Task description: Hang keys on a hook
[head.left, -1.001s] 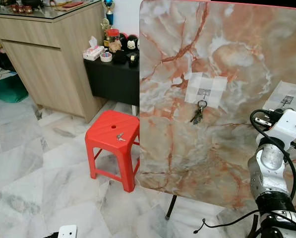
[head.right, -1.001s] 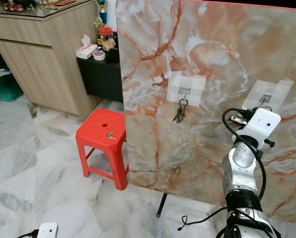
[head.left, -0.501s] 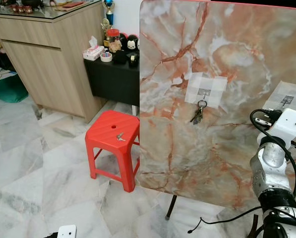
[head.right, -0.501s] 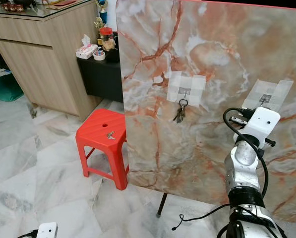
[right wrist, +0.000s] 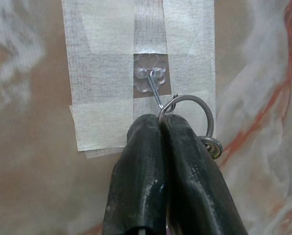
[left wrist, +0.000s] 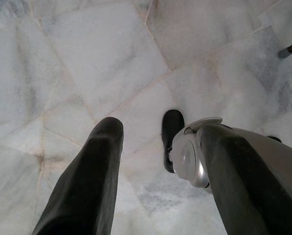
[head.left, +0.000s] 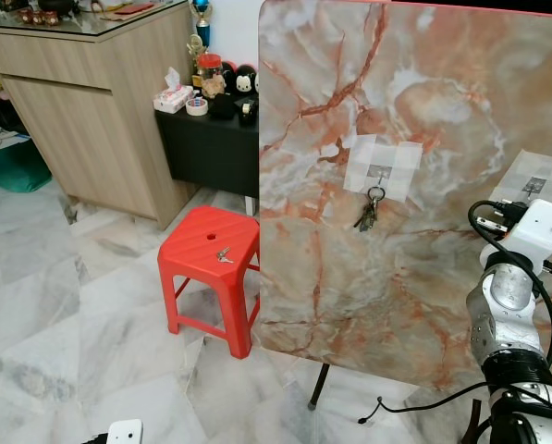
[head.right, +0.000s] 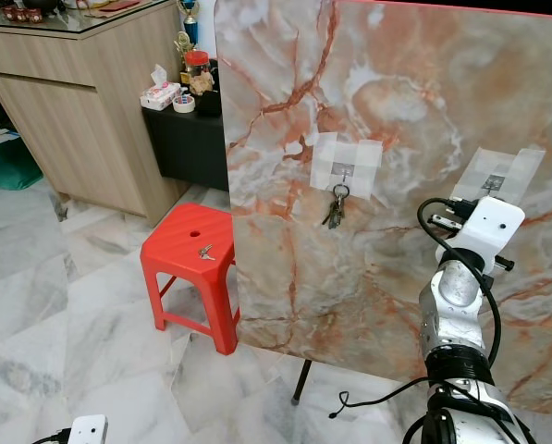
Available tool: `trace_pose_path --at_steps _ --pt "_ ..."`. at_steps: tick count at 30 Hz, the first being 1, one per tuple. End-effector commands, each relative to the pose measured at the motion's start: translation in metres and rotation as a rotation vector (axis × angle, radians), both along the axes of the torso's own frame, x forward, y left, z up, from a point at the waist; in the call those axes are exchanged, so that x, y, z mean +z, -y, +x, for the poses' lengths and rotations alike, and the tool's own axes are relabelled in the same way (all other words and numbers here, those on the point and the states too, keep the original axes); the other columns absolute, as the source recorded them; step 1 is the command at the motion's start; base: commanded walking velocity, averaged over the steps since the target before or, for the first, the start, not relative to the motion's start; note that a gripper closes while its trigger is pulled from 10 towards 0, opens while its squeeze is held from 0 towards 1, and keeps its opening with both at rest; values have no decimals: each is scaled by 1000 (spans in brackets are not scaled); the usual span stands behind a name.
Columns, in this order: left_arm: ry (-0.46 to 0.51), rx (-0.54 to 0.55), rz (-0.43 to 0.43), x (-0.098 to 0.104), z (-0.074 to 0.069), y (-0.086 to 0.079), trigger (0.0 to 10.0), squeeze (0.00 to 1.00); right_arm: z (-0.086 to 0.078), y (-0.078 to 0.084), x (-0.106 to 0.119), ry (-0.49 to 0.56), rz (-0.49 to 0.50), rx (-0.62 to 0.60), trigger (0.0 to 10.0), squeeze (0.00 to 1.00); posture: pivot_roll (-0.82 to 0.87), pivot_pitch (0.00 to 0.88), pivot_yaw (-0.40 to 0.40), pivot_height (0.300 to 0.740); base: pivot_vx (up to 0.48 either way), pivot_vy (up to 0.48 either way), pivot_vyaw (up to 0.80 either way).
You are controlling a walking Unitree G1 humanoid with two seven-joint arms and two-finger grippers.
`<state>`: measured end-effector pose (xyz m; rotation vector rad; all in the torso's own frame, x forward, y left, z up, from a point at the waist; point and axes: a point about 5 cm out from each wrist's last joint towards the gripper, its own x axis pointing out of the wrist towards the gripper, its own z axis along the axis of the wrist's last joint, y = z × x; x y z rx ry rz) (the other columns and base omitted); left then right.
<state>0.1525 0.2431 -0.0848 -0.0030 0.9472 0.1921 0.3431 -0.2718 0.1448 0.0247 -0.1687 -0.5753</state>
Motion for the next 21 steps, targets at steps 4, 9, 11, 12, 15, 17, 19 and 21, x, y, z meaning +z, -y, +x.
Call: trace_pose_path --at_steps 4,9,11,12,15,17,19,21 --pt "-15 -4 -2 -1 -3 -1 10000 0 3 -5 13 71 -4 4 10000 0 11 0 -21 709 0 0 0" --pt "-14 -4 -3 -1 -3 0 10000 0 6 -8 14 69 6 25 10000 0 15 0 -21 709 0 0 0" --pt "-16 -4 -3 -2 -4 0 10000 0 7 -8 14 63 1 30 10000 0 15 0 -22 709 0 0 0" --pt "-17 -4 -4 -2 -4 1 10000 0 8 -8 14 58 1 29 10000 0 14 0 -21 709 0 0 0" --pt "-18 -5 -4 -2 -4 1 10000 0 8 -7 13 50 1 28 10000 0 15 0 -22 709 0 0 0" --pt "-18 -5 -4 -2 -5 1 10000 0 8 -7 13 50 1 28 10000 0 14 0 -21 709 0 0 0" --pt "-19 -5 -5 -2 -5 1 10000 0 7 -7 13 49 1 27 10000 0 14 0 -21 709 0 0 0" --pt "-19 -4 -5 -2 -6 0 10000 0 8 -7 12 39 1 28 10000 0 14 0 -21 709 0 0 0"
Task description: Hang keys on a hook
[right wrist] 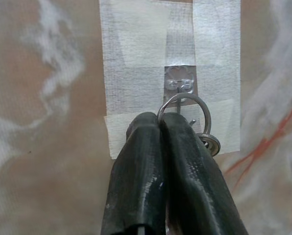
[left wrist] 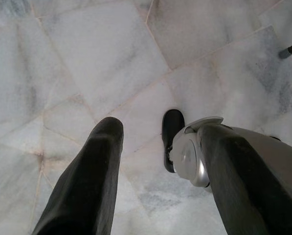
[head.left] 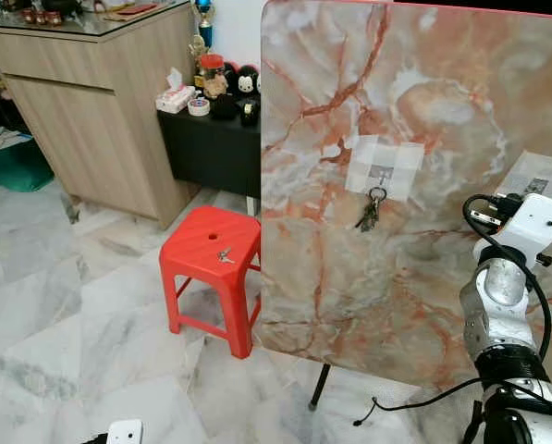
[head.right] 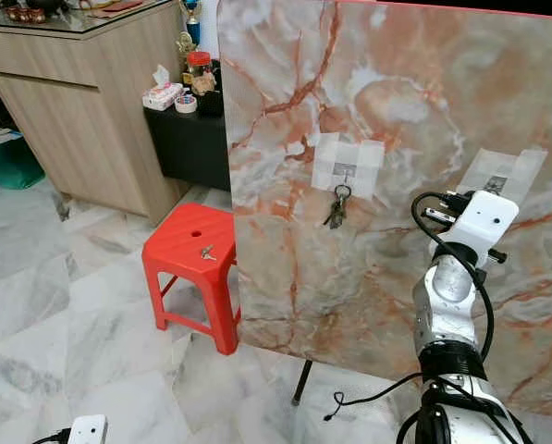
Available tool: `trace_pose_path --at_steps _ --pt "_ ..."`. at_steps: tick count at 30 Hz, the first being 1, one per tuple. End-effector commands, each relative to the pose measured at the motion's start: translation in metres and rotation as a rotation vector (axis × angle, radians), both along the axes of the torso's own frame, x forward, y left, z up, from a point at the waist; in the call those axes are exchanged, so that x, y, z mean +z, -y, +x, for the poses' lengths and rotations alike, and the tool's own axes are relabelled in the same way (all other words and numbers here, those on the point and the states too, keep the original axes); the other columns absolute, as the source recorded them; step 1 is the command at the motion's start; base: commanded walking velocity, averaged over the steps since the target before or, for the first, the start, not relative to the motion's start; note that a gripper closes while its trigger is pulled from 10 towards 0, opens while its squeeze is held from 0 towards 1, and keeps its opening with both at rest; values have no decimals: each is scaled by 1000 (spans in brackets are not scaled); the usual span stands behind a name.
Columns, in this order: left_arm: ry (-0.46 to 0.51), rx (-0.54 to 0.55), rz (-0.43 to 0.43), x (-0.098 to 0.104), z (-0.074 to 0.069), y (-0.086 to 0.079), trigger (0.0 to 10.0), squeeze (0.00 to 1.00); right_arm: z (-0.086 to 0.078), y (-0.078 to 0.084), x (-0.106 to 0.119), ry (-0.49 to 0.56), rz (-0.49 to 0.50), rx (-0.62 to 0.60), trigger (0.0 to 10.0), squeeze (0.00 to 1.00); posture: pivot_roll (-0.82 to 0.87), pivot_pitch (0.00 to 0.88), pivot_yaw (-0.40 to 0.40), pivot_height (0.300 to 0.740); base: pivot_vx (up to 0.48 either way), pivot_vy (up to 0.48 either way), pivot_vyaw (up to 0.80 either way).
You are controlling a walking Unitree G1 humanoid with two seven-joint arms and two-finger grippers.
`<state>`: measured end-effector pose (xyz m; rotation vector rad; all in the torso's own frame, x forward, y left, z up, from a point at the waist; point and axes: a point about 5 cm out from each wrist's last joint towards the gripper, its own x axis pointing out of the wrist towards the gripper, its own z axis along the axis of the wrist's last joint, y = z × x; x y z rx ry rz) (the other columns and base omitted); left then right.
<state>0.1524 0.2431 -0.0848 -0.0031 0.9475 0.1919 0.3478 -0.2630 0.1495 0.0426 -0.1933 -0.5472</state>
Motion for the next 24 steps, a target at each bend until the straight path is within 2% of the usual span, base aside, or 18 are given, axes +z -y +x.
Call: trace_pose_path --at_steps 1,11,20,21,22,23,24 --pt "-19 -4 -4 -2 -6 0 10000 0 3 2 7 5 -6 1 10000 0 14 0 -21 709 0 0 0" --pt "-20 -2 -4 -2 -6 -2 10000 0 10 -4 -1 -92 -4 64 10000 0 15 0 -22 709 0 0 0" --pt "-21 -9 -8 -4 -5 5 10000 0 11 -5 0 -77 5 75 10000 0 15 0 -21 709 0 0 0" --pt "-22 -9 -8 -4 -6 6 10000 0 11 -6 0 -73 9 81 10000 333 15 0 -21 709 0 0 0" --pt "-22 -10 -9 -4 -6 6 10000 0 11 -7 0 -70 11 86 10000 333 17 0 -22 709 0 0 0" --pt "-22 -10 -9 -4 -6 6 10000 0 11 -7 0 -67 13 91 10000 1000 17 0 -22 709 0 0 0" --pt "-22 -10 -9 -4 -6 6 10000 0 11 -7 0 -64 12 91 10000 1000 16 0 -22 709 0 0 0"
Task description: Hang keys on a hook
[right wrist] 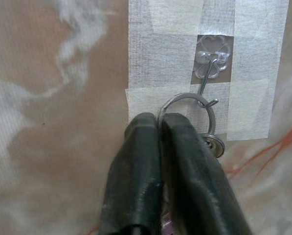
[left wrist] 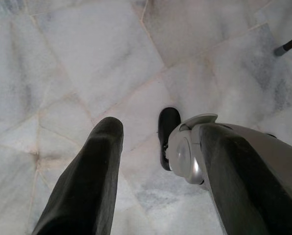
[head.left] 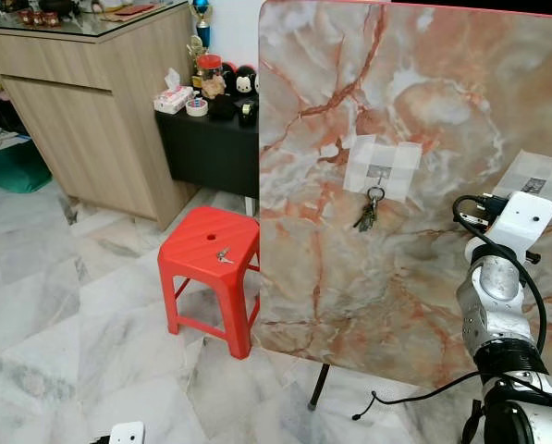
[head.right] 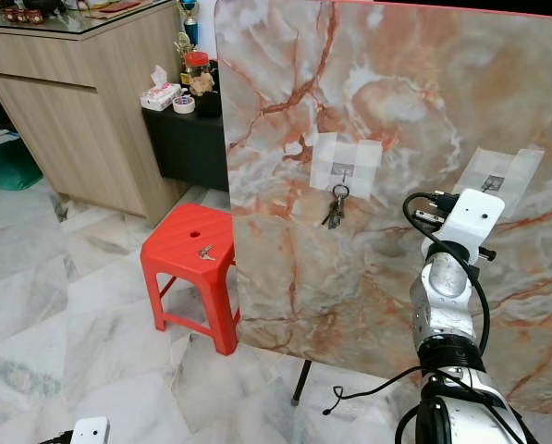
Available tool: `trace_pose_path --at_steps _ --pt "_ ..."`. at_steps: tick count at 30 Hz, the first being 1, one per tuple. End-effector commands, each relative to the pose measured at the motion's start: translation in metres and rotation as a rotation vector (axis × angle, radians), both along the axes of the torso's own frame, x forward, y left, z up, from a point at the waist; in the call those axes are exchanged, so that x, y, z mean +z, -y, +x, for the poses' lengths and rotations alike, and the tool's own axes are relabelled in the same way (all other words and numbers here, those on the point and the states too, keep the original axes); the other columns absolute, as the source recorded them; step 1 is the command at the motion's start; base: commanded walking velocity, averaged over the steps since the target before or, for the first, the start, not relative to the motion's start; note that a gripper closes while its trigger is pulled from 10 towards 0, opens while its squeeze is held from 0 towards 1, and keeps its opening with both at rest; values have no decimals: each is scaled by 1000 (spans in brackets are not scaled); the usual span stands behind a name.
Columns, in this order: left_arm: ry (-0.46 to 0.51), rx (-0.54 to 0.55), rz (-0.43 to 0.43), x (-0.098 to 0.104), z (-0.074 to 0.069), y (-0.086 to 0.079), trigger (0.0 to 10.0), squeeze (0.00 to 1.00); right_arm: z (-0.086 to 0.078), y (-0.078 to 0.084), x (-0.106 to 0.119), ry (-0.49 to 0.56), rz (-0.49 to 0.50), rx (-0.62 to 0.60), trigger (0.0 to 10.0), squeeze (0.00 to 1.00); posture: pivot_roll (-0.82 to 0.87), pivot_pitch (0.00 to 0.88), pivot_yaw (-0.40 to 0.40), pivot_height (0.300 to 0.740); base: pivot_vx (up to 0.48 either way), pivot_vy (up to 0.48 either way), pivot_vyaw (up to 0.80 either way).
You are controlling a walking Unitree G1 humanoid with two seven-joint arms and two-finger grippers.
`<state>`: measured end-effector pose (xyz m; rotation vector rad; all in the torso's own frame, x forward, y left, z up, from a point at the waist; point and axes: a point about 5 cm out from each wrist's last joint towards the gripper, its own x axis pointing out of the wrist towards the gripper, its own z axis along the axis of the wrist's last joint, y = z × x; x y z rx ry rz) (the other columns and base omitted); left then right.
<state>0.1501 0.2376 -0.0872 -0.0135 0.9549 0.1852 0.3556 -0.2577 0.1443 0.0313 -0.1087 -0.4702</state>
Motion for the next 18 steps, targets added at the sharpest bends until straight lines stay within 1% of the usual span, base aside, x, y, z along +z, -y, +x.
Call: trace_pose_path --at_steps 1,5,9,10,11,12,13,15,16,18 --pt "-17 -10 4 -2 -4 1 10000 0 2 -2 5 26 6 8 10000 1000 16 0 -22 709 0 0 0" --pt "-18 -9 5 -2 -4 0 10000 0 -3 -1 3 53 10 11 10000 1000 17 0 -22 709 0 0 0" --pt "-19 -9 7 -2 -5 -2 10000 0 -11 -3 -1 78 -4 41 10000 1000 13 0 -21 709 0 0 0" --pt "-20 -9 7 -1 -5 -2 10000 0 -13 -3 -4 76 -13 41 10000 929 13 0 -21 709 0 0 0" --pt "-21 -10 7 -2 -5 -3 10000 0 -15 -2 -6 73 -19 39 10000 824 10 0 -18 709 0 0 0" --pt "-21 -10 8 -2 -5 -3 10000 0 -16 -2 -7 70 -22 37 10000 824 10 0 -18 709 0 0 0" --pt "-22 -12 8 -2 -6 -3 10000 0 -21 0 -11 70 -19 32 10000 0 9 0 -17 709 0 0 0" --pt "-22 -13 8 -1 -6 -3 10000 0 -24 1 -13 71 -18 30 10000 0 6 0 -16 709 0 0 0" --pt "-23 -15 9 -2 -6 -3 10000 0 -29 2 -17 70 -17 30 10000 0 7 0 -18 709 0 0 0" --pt "-23 -16 9 -2 -6 -3 10000 0 -32 3 -19 69 -16 32 10000 0 7 0 -18 709 0 0 0"
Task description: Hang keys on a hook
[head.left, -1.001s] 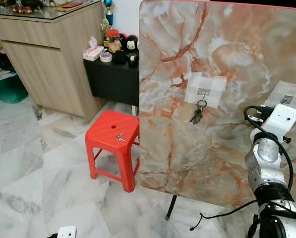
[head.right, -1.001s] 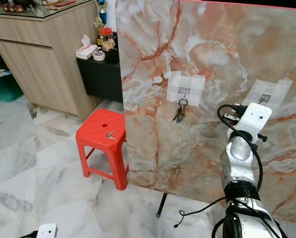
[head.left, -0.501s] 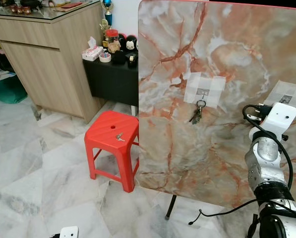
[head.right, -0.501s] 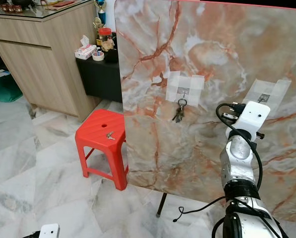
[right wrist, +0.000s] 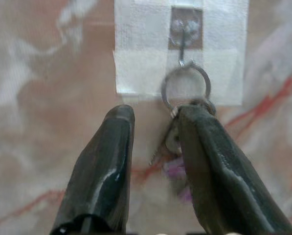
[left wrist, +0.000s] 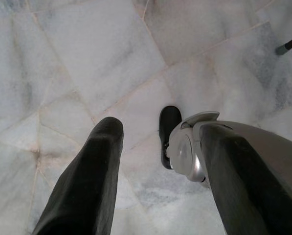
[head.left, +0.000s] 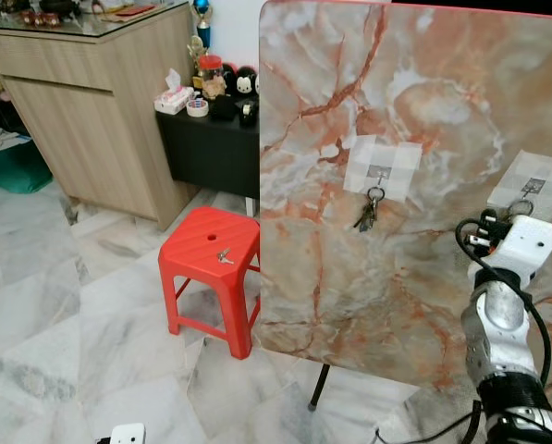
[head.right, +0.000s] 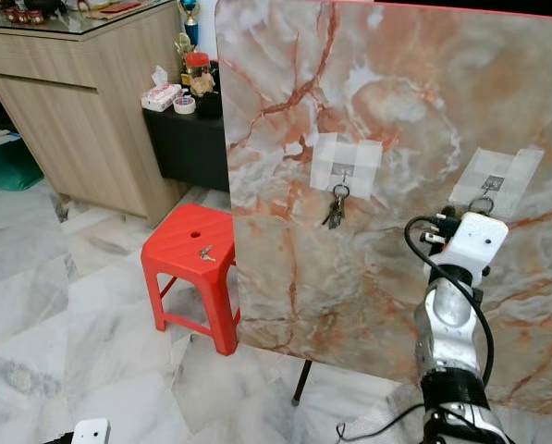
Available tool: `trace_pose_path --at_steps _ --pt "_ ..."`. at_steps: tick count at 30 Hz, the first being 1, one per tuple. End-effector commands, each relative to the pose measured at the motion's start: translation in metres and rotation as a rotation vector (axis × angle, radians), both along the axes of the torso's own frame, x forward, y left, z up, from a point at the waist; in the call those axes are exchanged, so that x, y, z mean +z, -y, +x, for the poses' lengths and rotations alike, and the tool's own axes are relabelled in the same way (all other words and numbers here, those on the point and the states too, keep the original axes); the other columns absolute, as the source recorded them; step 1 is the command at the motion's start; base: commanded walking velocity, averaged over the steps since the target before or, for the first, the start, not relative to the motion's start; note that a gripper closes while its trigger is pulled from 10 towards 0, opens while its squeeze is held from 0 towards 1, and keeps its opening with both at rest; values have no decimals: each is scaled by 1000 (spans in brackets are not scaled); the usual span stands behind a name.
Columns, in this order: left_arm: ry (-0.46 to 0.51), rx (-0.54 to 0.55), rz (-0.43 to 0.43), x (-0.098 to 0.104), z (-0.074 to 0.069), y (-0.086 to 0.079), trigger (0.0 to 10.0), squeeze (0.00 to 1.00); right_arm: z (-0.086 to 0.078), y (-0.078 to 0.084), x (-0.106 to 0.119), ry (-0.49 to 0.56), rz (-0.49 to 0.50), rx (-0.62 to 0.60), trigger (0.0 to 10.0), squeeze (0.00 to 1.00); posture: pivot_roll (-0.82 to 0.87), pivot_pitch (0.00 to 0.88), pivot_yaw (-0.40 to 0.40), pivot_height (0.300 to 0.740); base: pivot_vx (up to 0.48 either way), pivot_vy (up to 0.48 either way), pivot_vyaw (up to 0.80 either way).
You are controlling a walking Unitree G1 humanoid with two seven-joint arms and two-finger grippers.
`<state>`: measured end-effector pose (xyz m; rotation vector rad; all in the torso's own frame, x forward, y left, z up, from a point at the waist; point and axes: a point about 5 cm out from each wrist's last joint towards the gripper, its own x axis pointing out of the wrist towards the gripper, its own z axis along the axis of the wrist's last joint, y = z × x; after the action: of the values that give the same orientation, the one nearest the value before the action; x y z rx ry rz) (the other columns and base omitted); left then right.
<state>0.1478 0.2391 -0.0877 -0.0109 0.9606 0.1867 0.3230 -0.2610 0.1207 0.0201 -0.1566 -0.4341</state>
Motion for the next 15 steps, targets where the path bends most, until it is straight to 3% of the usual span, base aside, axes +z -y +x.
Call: trace_pose_path --at_steps 1,3,8,10,12,15 --pt "-18 -17 6 -1 -4 -2 10000 0 -4 -2 -1 16 9 24 10000 0 6 0 -19 709 0 0 0" --pt "-18 -17 6 -1 -4 -2 10000 0 -7 -3 -9 -12 5 42 10000 0 3 0 -18 709 0 0 0" --pt "-23 -21 2 -2 -6 -1 10000 0 -26 -6 -71 -283 80 114 10000 0 -8 0 -16 709 0 0 0" --pt "-24 -21 1 -2 -6 0 10000 0 -40 -7 -99 -412 140 112 10000 0 -12 0 -12 709 0 0 0" --pt "-27 -23 0 -3 -7 -1 10000 0 -65 -14 -135 -599 228 113 10000 0 -20 0 -2 709 0 0 0" --pt "-28 -24 1 -3 -8 -2 10000 0 -83 -23 -155 -716 268 134 10000 0 -17 0 -4 709 0 0 0"
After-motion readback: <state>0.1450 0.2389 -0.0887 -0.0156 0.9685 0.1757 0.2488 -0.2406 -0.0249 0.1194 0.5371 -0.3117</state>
